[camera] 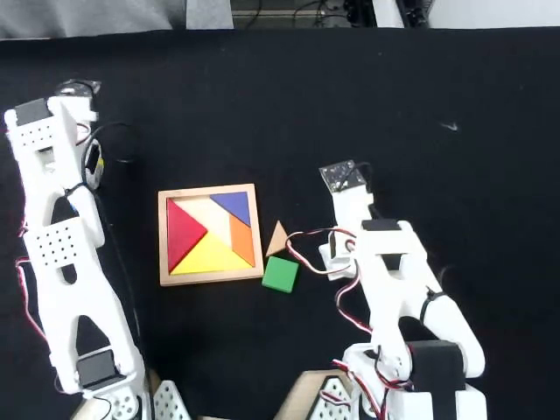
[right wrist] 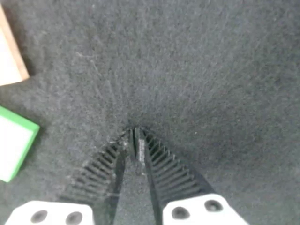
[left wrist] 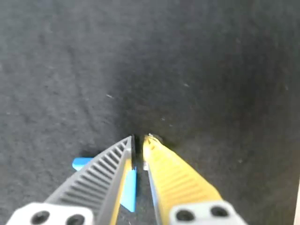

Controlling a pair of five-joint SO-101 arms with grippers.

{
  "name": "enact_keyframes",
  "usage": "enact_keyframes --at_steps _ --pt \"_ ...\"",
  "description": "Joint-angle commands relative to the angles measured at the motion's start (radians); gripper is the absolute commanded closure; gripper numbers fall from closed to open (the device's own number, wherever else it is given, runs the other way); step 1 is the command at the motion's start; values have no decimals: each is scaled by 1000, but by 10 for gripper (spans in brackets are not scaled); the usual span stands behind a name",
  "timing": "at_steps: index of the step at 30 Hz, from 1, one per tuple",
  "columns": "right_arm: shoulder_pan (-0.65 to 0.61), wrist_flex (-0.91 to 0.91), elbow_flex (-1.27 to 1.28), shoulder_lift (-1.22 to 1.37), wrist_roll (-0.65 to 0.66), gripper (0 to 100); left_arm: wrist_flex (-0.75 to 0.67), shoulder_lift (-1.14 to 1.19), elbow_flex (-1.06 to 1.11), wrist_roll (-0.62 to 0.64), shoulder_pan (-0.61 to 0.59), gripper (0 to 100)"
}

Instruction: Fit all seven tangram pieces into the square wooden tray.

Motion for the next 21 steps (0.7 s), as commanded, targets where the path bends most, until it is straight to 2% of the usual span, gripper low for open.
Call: enact_keyframes --at_steps 1,12,14,17,19,21 --pt "-48 60 87 27 0 987 15 -121 133 -15 24 959" --pt "-48 60 87 27 0 987 8 -795 690 0 -10 970" --pt "-48 60 87 27 0 987 -12 -893 780 46 -30 966" --pt "-48 60 87 27 0 987 -98 -1008 955 215 -84 875" --pt "-48 60 87 27 0 987 -176 -1082 1075 253 -113 792" --pt "-48 60 87 27 0 987 -288 -1142 1196 261 -134 777"
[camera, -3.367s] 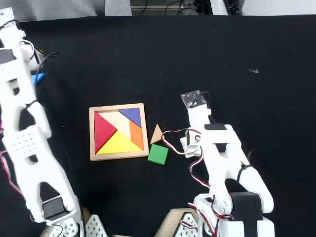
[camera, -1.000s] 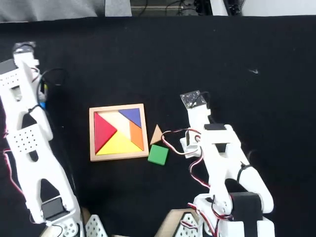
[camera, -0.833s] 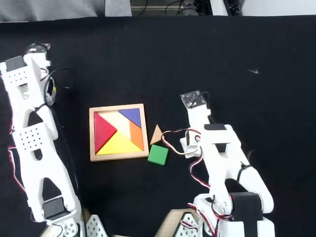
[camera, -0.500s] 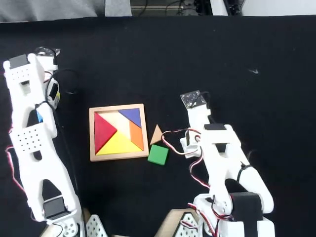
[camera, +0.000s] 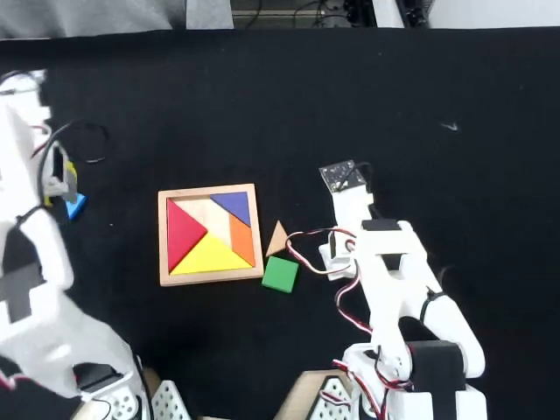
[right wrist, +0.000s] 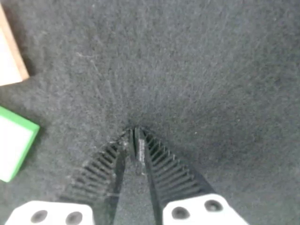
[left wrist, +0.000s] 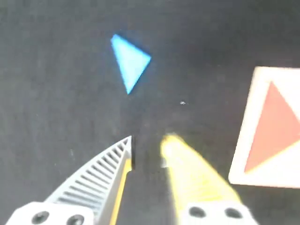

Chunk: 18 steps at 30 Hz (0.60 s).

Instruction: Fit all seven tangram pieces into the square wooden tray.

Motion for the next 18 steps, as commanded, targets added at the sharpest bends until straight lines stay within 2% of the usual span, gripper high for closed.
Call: enact_keyframes --at_steps 1,4,7,12,18 --pt "-48 60 87 27 0 987 -236 -181 259 63 -51 777" --pt "-48 60 87 27 0 987 -399 -180 366 107 -48 777" --pt "-48 60 87 27 0 987 -460 -101 358 123 -41 775" --pt "-48 60 87 27 0 987 -459 153 153 183 -62 773" --pt "-48 60 87 27 0 987 -345 387 -101 186 -74 777"
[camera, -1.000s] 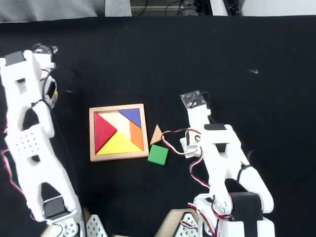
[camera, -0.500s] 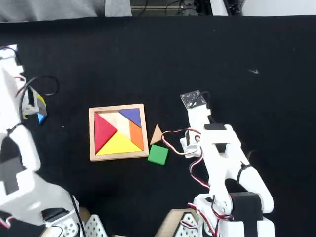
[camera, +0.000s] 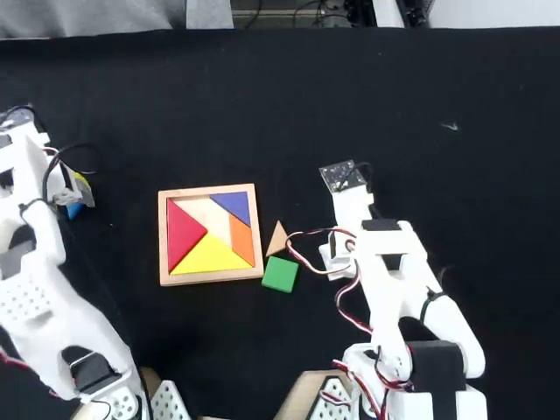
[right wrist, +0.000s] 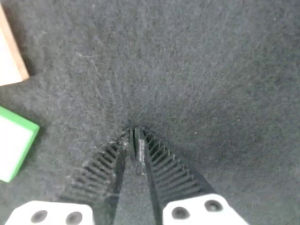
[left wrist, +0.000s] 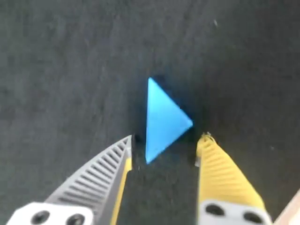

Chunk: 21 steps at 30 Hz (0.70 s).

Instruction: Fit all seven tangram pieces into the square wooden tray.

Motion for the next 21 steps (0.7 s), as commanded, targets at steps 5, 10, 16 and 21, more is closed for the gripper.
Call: enact_keyframes --at_steps 5,10,16,21 --pt "-48 60 87 27 0 987 44 160 -294 6 -25 777" --pt "-48 60 87 27 0 987 49 184 -328 6 1 777" --pt "-48 60 87 27 0 987 127 181 -326 135 28 777" --pt "-48 60 87 27 0 987 135 190 -321 212 31 777"
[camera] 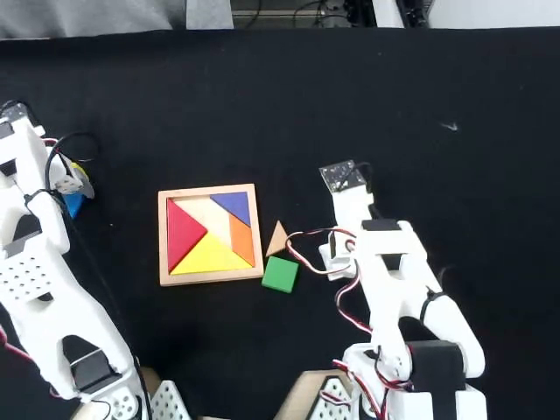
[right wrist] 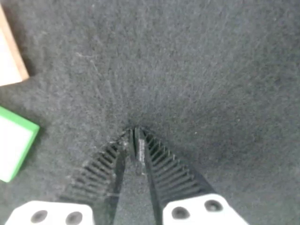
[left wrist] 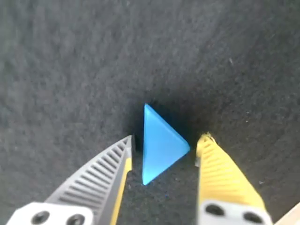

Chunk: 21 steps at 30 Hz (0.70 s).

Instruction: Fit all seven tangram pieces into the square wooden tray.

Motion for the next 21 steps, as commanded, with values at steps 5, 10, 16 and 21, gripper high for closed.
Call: enact_keyframes --at_steps 5,10,16,21 --pt "-48 60 87 27 0 987 -35 0 -47 49 13 777" --pt "-48 60 87 27 0 987 -57 0 -42 49 12 777" --pt "-48 60 87 27 0 987 -51 0 -30 46 10 907" --pt "-48 60 87 27 0 987 -12 0 -21 40 13 912"
